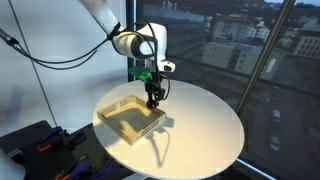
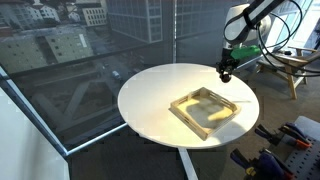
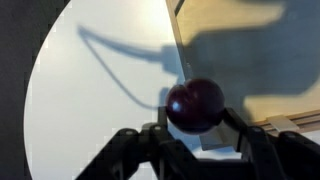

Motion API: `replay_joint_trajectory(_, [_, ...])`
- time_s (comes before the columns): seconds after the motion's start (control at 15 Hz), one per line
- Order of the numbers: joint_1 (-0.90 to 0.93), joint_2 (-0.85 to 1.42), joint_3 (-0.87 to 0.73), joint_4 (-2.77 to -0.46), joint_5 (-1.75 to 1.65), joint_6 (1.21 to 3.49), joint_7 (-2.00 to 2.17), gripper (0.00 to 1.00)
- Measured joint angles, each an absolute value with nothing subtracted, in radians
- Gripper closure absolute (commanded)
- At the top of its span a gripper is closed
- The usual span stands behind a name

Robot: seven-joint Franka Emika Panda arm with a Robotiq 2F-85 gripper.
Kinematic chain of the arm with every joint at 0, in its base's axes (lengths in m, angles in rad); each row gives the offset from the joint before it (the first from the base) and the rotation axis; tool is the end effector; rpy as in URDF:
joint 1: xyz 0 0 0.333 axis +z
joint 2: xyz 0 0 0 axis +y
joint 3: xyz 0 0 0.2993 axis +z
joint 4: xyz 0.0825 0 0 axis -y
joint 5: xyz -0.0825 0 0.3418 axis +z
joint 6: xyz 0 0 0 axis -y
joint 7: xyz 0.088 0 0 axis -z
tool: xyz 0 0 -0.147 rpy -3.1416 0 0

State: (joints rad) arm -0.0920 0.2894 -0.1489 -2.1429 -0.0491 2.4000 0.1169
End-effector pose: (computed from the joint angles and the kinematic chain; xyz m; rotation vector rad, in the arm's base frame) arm 0.5173 -0.1294 0.2427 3.0299 -0.4821 -0.0528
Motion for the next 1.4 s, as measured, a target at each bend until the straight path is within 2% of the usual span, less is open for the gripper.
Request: replay_joint_trajectory(1.4, [-0.165, 0.407, -0.184, -2.026, -0.012, 2.400, 0.131, 0.67])
